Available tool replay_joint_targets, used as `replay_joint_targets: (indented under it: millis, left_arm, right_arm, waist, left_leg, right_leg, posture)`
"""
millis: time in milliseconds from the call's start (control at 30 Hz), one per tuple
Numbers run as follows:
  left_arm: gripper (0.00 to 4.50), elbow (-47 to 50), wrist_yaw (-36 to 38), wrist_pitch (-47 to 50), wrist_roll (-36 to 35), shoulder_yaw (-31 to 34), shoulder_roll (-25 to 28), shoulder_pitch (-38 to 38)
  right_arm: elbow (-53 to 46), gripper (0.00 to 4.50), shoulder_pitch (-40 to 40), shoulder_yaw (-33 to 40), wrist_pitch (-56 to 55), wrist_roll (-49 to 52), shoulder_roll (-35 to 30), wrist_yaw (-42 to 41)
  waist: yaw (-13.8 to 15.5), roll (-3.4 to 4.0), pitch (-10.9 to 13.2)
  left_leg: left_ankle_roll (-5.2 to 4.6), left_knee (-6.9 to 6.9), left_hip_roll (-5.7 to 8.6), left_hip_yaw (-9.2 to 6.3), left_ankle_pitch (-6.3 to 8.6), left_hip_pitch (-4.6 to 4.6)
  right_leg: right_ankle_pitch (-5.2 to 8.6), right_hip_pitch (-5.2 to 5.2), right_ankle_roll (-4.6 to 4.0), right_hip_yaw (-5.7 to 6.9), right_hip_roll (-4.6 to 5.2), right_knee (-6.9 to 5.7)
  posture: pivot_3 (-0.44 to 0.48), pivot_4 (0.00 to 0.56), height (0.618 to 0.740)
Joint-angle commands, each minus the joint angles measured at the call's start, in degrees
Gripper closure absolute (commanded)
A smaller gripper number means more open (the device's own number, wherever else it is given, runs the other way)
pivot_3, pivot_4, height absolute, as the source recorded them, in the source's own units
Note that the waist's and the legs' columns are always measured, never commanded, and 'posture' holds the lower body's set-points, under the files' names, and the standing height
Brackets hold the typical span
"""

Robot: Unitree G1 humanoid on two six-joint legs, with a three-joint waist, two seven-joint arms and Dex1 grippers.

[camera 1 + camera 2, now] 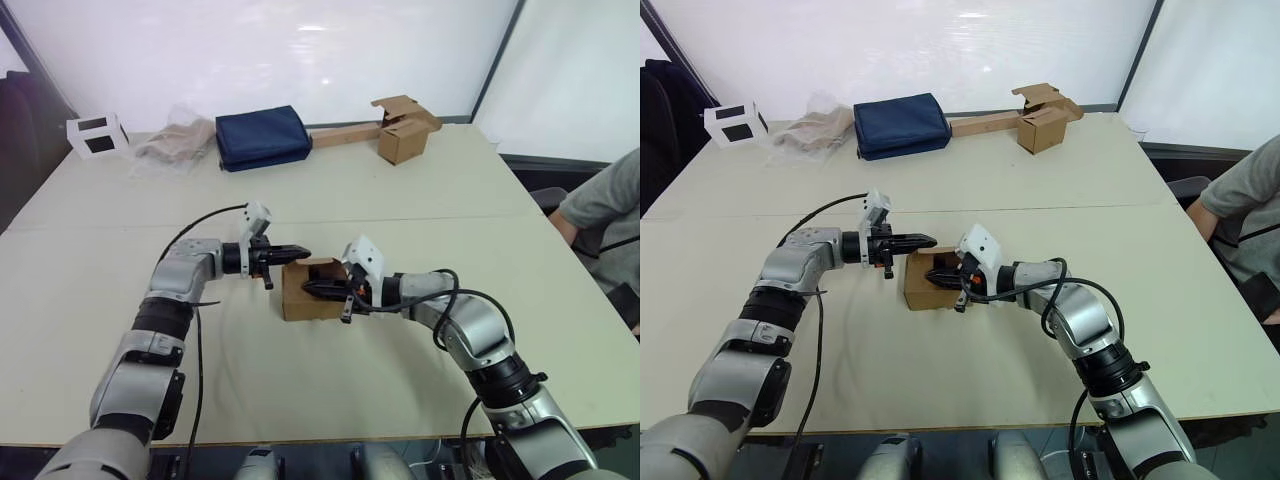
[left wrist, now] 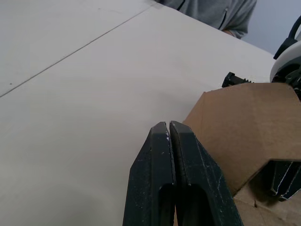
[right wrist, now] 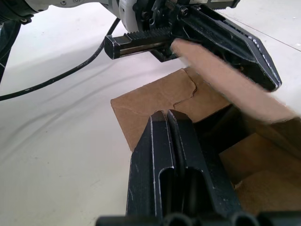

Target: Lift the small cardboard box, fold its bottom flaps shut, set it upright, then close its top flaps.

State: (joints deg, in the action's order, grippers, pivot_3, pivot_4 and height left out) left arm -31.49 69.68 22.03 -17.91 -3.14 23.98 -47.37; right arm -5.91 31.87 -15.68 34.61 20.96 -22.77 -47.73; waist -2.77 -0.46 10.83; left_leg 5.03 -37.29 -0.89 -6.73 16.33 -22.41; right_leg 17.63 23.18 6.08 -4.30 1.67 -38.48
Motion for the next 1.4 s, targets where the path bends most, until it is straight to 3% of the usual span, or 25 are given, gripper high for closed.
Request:
replay_joint_targets:
  millis: [33, 133, 333, 467, 667, 1067, 1200, 1400]
  left_arm:
    - [4.43, 7.89, -0.72, 2.68, -3.11, 3.35, 2.47, 1.25]
    - [4.43, 12.79, -1.27, 5.18, -4.47, 3.99, 3.73, 3.12]
    - [4.43, 32.72, 1.01, 15.62, -11.78, 5.48, 12.19, 12.30]
    - [4.43, 37.54, 0.16, 17.82, -13.26, 4.14, 13.47, 15.47]
    - [4.43, 35.79, -1.97, 10.88, -7.20, -1.07, 12.42, 18.49]
    - [4.43, 32.08, -2.59, 9.65, -6.68, -2.64, 10.48, 16.64]
    - [4.43, 32.33, -2.90, 9.70, -6.85, -2.13, 10.58, 16.50]
    - [4.43, 33.52, -3.43, 10.15, -7.28, -1.85, 10.44, 17.13]
  right_arm:
    - [-2.09, 4.50, -0.20, 1.91, 1.15, 1.05, 0.01, 0.18]
    - [-3.30, 4.50, -0.55, 2.67, 2.01, 1.65, -0.08, 0.43]
    - [-5.72, 4.50, -1.75, 4.74, 3.89, 2.31, -1.68, 0.86]
    - [-6.40, 4.50, -1.83, 5.51, 4.34, 2.57, -2.24, 1.02]
    - [-7.60, 4.50, -2.16, 6.34, 5.02, 2.96, -2.89, 1.26]
    - [-17.15, 4.50, 2.95, 11.85, 10.21, 12.11, -1.88, 1.85]
    - [-11.30, 4.50, 10.09, 13.52, 8.65, 10.72, 0.83, 6.10]
    - [2.09, 4.50, 12.66, 7.70, 1.32, 2.95, 3.71, 6.72]
  waist:
    - [-0.01, 0.00, 0.00]
    - [-0.02, 0.00, 0.00]
    - [-0.41, 0.00, 0.00]
    - [0.08, 0.00, 0.00]
    - [0.20, 0.01, 0.00]
    - [0.18, 0.01, 0.00]
    - [0.09, 0.01, 0.00]
    - [0.13, 0.01, 0.00]
  left_leg:
    - [0.00, 0.00, 0.00, 0.00, 0.00, 0.00]
    - [0.00, 0.01, 0.00, -0.02, 0.00, 0.00]
    - [0.00, 0.05, -0.02, -0.01, 0.00, 0.00]
    - [0.02, 0.02, -0.02, -0.02, -0.01, 0.01]
    - [0.02, 0.02, -0.01, 0.00, -0.01, 0.02]
    - [0.01, 0.03, -0.01, 0.00, -0.01, 0.02]
    - [0.01, 0.03, -0.02, 0.00, -0.01, 0.03]
    - [0.02, 0.06, -0.01, 0.01, -0.01, 0.04]
  right_leg:
    - [0.00, 0.00, 0.00, 0.00, 0.00, 0.00]
    - [0.00, 0.00, 0.00, 0.00, 0.00, -0.01]
    - [0.00, 0.01, 0.00, -0.02, 0.01, 0.00]
    - [0.00, -0.04, 0.00, 0.00, 0.02, -0.02]
    - [0.00, -0.05, 0.00, 0.00, 0.01, 0.00]
    - [0.00, -0.05, 0.00, 0.00, 0.01, 0.00]
    - [0.00, -0.04, 0.00, 0.00, 0.01, -0.02]
    - [0.00, -0.04, -0.01, -0.01, 0.02, 0.01]
  posture:
    - [0.000, 0.150, 0.740]
    - [0.000, 0.150, 0.740]
    - [0.000, 0.150, 0.740]
    - [0.000, 0.150, 0.740]
    - [0.000, 0.150, 0.740]
    - [0.000, 0.150, 0.740]
    - [0.000, 0.150, 0.740]
    - [0.000, 0.150, 0.740]
